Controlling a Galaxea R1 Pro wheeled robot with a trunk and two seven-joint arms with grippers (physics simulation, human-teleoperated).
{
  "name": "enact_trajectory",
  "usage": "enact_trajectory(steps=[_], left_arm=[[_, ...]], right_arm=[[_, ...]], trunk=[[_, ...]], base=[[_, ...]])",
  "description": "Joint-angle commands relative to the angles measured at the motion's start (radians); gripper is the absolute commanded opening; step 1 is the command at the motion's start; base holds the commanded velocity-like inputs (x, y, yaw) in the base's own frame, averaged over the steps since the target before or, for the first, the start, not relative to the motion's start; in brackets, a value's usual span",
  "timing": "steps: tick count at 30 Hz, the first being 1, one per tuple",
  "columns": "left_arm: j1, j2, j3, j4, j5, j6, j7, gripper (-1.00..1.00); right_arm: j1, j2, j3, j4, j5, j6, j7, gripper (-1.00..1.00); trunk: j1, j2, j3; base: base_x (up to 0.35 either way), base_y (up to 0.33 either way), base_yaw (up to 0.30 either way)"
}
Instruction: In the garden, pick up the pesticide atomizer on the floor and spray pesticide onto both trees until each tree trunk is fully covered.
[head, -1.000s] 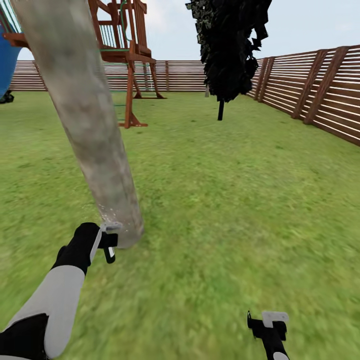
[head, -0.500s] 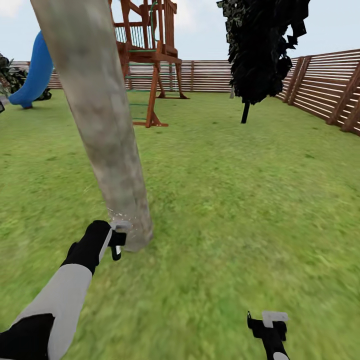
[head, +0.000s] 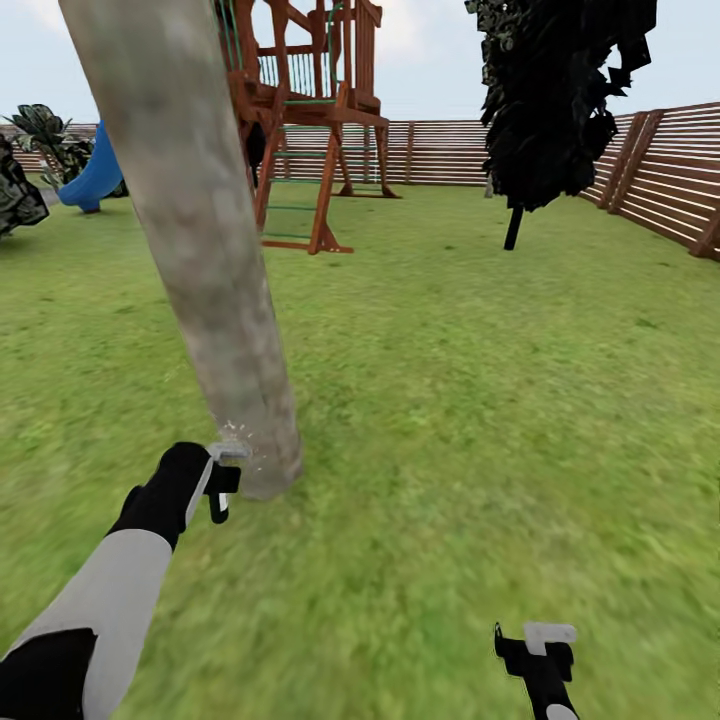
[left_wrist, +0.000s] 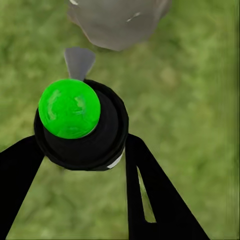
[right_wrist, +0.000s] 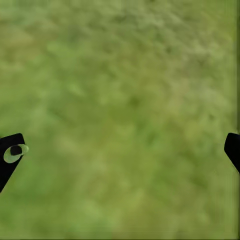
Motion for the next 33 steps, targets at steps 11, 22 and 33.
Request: enact_trajectory(steps=[11,22,33], left_arm=[[-0.001,0.000,0.005,-0.002,-0.012,0.006,-0.010,-1.00],[-0.001,0.002,-0.001,0.008,-0.012,0.006,-0.009,-1.00],[0.002,0.004,-0.001,0.011,-0.012,0.004,-0.008,-1.00]], right_arm=[[-0.001,0.000,-0.007,0.001,0.010,-0.003,-0.002,1.00],[-0.001,0.000,-0.007,0.001,0.010,-0.002,-0.002,1.00],[-0.001,-0.001,-0.007,0.001,0.011,-0.003,-0.002,1.00]], trunk=[[0.000,0.000,-0.001],[0.000,0.000,-0.001],[0.000,0.000,-0.001]], base=[[0.084,-0.260,0.006],[0.000,-0.277,0.205],[0.072,-0.277,0.092]])
